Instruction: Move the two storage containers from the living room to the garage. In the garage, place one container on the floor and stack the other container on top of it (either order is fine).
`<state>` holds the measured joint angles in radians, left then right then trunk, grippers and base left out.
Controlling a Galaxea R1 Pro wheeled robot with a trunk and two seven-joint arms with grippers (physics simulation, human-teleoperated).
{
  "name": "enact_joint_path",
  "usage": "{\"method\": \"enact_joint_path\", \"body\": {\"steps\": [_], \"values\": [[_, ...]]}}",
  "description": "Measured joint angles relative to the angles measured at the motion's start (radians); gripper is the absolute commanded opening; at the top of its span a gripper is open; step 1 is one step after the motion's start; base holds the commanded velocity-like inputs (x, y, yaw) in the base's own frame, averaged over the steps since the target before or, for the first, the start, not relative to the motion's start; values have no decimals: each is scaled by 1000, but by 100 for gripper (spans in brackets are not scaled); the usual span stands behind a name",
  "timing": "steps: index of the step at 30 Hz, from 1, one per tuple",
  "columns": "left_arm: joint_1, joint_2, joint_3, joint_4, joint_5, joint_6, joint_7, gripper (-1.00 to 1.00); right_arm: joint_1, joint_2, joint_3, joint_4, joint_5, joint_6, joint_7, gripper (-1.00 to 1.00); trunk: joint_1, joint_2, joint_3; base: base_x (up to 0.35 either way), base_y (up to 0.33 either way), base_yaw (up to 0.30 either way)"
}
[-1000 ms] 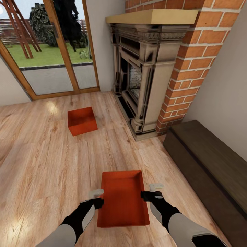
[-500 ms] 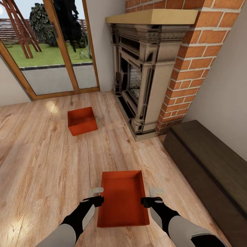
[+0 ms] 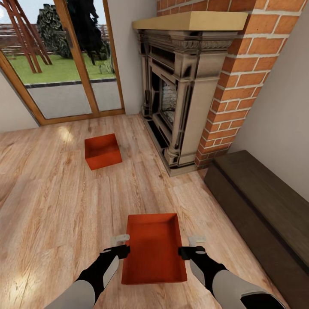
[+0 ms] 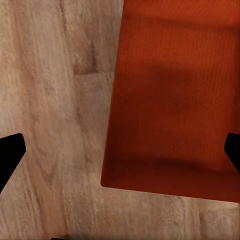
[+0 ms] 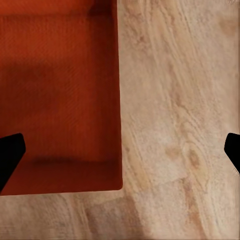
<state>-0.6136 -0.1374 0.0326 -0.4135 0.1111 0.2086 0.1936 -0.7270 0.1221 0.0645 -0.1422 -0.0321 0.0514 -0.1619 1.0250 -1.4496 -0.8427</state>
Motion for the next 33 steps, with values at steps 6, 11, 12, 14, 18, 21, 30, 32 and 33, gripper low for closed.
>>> {"method": "enact_joint_path", "body": {"steps": [6, 11, 12, 14, 18, 21, 30, 32, 33], "values": [[0, 1, -16, -3, -7, 2, -1, 100, 0, 6, 2, -11, 0, -15, 0, 100, 0, 0, 0, 0, 0, 0], [0, 4, -81, -20, -54, 7, -3, 100, 0, 9, 6, -12, 5, -27, 0, 100, 0, 0, 0, 0, 0, 0], [0, 5, -89, -28, -60, 8, -3, 100, 0, 8, 6, -12, 5, -28, 0, 100, 0, 0, 0, 0, 0, 0], [0, 5, -96, -38, -65, 8, -4, 100, 0, 8, 6, -12, 5, -29, 0, 100, 0, 0, 0, 0, 0, 0], [0, 5, -104, -47, -71, 10, -3, 100, 0, 9, 7, -12, 6, -32, 0, 100, 0, 0, 0, 0, 0, 0], [0, 6, -105, -49, -73, 10, -3, 100, 0, 9, 7, -13, 9, -42, 0, 100, 0, 0, 0, 0, 0, 0], [0, 6, -106, -49, -74, 5, -4, 100, 0, 6, 8, -13, 10, -47, 0, 100, 8, -14, -6, 0, 0, 0], [0, 5, -106, -49, -74, 4, -4, 100, 0, 7, 8, -13, 10, -47, 0, 100, 15, -28, -12, 0, 0, 0], [0, 5, -106, -49, -74, 5, -4, 100, 0, 7, 8, -13, 10, -47, 0, 100, 19, -35, -16, 0, 0, 0]]}}
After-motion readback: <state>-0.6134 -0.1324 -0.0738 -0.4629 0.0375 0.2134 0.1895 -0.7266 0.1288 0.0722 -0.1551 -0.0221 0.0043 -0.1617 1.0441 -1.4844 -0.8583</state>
